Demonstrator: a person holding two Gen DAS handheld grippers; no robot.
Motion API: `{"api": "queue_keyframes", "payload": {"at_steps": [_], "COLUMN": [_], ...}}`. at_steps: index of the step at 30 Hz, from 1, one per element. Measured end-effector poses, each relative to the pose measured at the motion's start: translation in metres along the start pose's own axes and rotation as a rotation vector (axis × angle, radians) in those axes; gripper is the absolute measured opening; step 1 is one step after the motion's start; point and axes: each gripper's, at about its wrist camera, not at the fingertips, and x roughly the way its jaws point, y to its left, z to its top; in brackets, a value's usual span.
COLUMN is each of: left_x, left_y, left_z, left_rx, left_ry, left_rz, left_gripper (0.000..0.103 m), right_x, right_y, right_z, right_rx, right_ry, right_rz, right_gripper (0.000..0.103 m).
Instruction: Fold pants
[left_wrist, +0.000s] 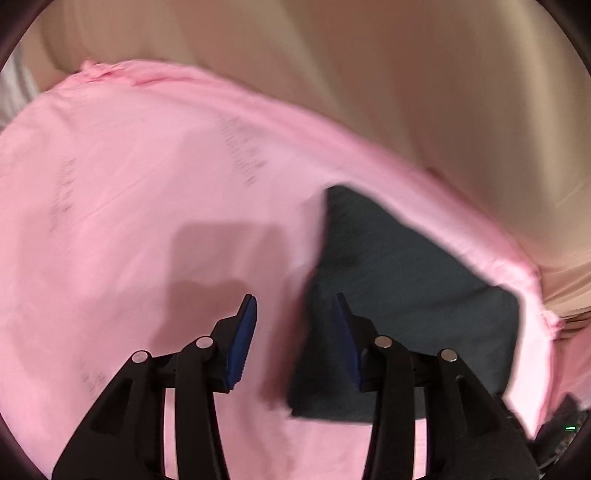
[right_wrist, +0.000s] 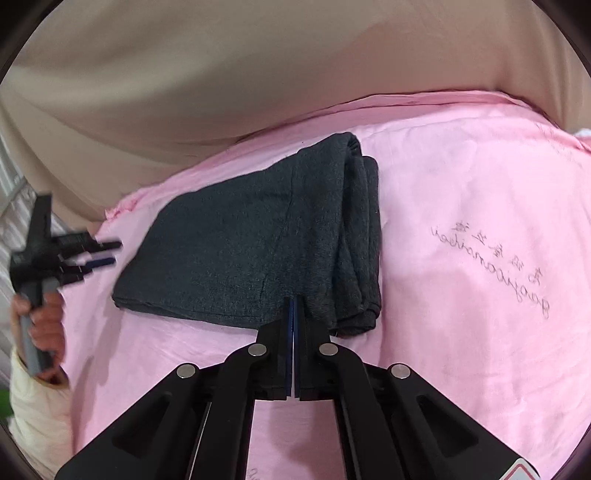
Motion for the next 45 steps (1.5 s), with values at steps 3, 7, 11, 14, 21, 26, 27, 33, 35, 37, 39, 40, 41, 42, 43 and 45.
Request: {"api": "queue_keyframes", "payload": {"at_steps": [3, 7, 11, 14, 21, 26, 27, 33, 35, 37, 39, 40, 41, 42, 43, 45], "left_x": [-0.018, -0.031, -0.003, 0.003, -0.015, -0.060, -0.068, -0.099, -0.099, -0.097, -0.091, -0.088, -0.087, -0.086, -0.083, -0.079], "left_y": [-0.003, -0.047, -0.061, -0.057, -0.050, -0.058, -0.061, -0.068, -0.066, -0.064, -0.059, -0.057, -0.057, -0.056, -0.055, -0.053], "left_z": [-0.025, -0.057, -0.068, -0.073, -0.100, -0.142, -0.152, -0.207, -0.223, -0.232, -0.242, -0.242, -0.241, -0.240, -0.238, -0.237], "left_rx": [0.041, 0.221, 0.272, 0.270, 0.296, 0.368, 0.380, 0.446, 0.461, 0.460, 0.443, 0.440, 0.436, 0.430, 0.424, 0.414], "left_ry": [-0.010, -0.113, -0.063, -0.064, -0.117, -0.251, -0.278, -0.420, -0.415, -0.398, -0.375, -0.355, -0.347, -0.339, -0.326, -0.311], "left_rz": [-0.073, -0.009, 0.054, 0.067, 0.137, 0.140, 0.142, 0.153, 0.132, 0.121, 0.092, 0.088, 0.080, 0.072, 0.069, 0.069], "left_gripper": [0.041, 0.042, 0.043, 0.047, 0.062, 0.066, 0.073, 0.092, 0.093, 0.093, 0.093, 0.093, 0.093, 0.093, 0.093, 0.093], "right_x": [-0.018, 0.002, -0.002, -0.015, -0.026, -0.072, -0.078, -0.097, -0.098, -0.096, -0.089, -0.085, -0.083, -0.083, -0.082, -0.082], "right_y": [0.013, 0.012, 0.001, 0.011, 0.014, 0.050, 0.057, 0.071, 0.074, 0.076, 0.074, 0.073, 0.072, 0.072, 0.072, 0.072], "right_z": [0.001, 0.005, 0.009, 0.010, -0.003, -0.037, -0.045, -0.093, -0.110, -0.123, -0.132, -0.134, -0.132, -0.132, -0.133, -0.135], "right_rx": [-0.043, -0.063, -0.011, -0.050, -0.040, -0.058, -0.067, -0.041, -0.036, -0.045, -0.045, -0.038, -0.033, -0.030, -0.031, -0.029], "right_ry": [-0.062, -0.024, -0.035, -0.075, -0.069, -0.180, -0.197, -0.210, -0.193, -0.176, -0.151, -0.129, -0.125, -0.125, -0.125, -0.132], "right_rz": [-0.057, -0.119, -0.129, -0.114, -0.202, -0.235, -0.259, -0.265, -0.275, -0.298, -0.309, -0.324, -0.342, -0.351, -0.357, -0.377], "right_gripper": [0.009, 0.000, 0.000, 0.006, 0.012, 0.030, 0.035, 0.038, 0.044, 0.047, 0.053, 0.059, 0.059, 0.059, 0.060, 0.064]}}
